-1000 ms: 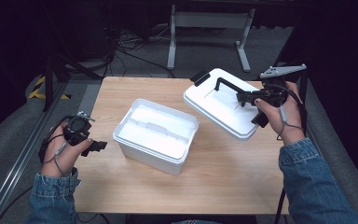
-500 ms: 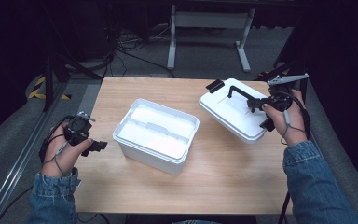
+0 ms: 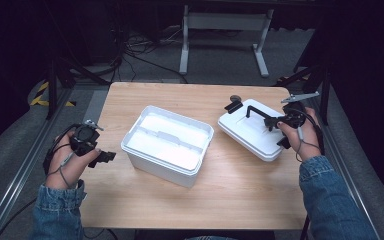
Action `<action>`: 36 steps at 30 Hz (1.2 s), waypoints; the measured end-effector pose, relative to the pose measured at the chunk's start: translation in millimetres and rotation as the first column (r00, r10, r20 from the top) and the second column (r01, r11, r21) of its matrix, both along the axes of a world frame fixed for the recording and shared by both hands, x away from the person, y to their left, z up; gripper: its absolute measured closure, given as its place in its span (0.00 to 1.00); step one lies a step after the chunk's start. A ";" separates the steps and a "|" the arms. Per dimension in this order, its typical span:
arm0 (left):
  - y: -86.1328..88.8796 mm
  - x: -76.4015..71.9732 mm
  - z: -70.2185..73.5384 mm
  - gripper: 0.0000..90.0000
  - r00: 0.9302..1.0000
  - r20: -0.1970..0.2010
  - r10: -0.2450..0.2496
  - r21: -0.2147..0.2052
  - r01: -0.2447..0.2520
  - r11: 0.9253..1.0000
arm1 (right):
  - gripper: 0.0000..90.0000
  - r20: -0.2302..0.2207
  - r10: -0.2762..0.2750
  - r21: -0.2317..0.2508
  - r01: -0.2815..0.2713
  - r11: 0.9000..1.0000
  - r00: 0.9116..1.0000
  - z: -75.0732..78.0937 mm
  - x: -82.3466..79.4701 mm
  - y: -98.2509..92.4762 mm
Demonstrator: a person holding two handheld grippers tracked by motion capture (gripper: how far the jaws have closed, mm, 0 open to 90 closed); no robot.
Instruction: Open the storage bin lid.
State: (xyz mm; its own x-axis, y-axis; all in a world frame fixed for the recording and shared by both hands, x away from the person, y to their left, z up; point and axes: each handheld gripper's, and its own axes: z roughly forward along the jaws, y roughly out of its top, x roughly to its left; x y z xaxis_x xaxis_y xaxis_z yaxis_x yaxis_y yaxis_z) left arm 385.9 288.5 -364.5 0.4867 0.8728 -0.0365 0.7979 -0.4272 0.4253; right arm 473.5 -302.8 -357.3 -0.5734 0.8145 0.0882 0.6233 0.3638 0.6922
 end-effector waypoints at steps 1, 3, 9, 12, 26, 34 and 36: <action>-0.1 0.0 0.0 0.23 1.000 -0.001 -0.001 0.001 0.001 1.000 | 0.94 0.000 0.001 0.001 -0.001 1.000 1.000 -3.2 0.5 -0.7; 0.0 -0.2 0.1 0.23 1.000 0.000 -0.001 0.001 0.001 1.000 | 0.94 -0.006 0.002 0.005 -0.002 1.000 1.000 -9.2 0.9 -1.7; 0.6 -0.4 -0.1 0.23 1.000 -0.001 0.003 -0.001 -0.003 1.000 | 0.94 -0.004 0.017 0.014 -0.017 1.000 1.000 -25.1 1.3 -4.6; 0.3 -0.5 -0.2 0.23 1.000 -0.001 0.003 -0.001 -0.003 1.000 | 0.94 -0.008 0.020 0.016 -0.020 1.000 1.000 -31.9 0.9 -6.5; 0.3 -0.1 -0.7 0.23 1.000 -0.001 0.001 0.002 -0.001 1.000 | 0.94 -0.028 0.016 0.034 -0.015 0.999 0.999 -52.2 -2.9 -14.8; -0.2 0.1 -1.6 0.23 1.000 -0.003 0.003 -0.001 -0.003 1.000 | 0.93 -0.048 0.007 0.039 -0.005 0.999 0.999 -64.4 -4.7 -18.6; 0.2 0.6 -1.4 0.23 1.000 0.002 -0.009 0.010 0.009 1.000 | 0.93 -0.058 0.004 0.039 -0.002 0.999 0.998 -68.9 -5.2 -19.3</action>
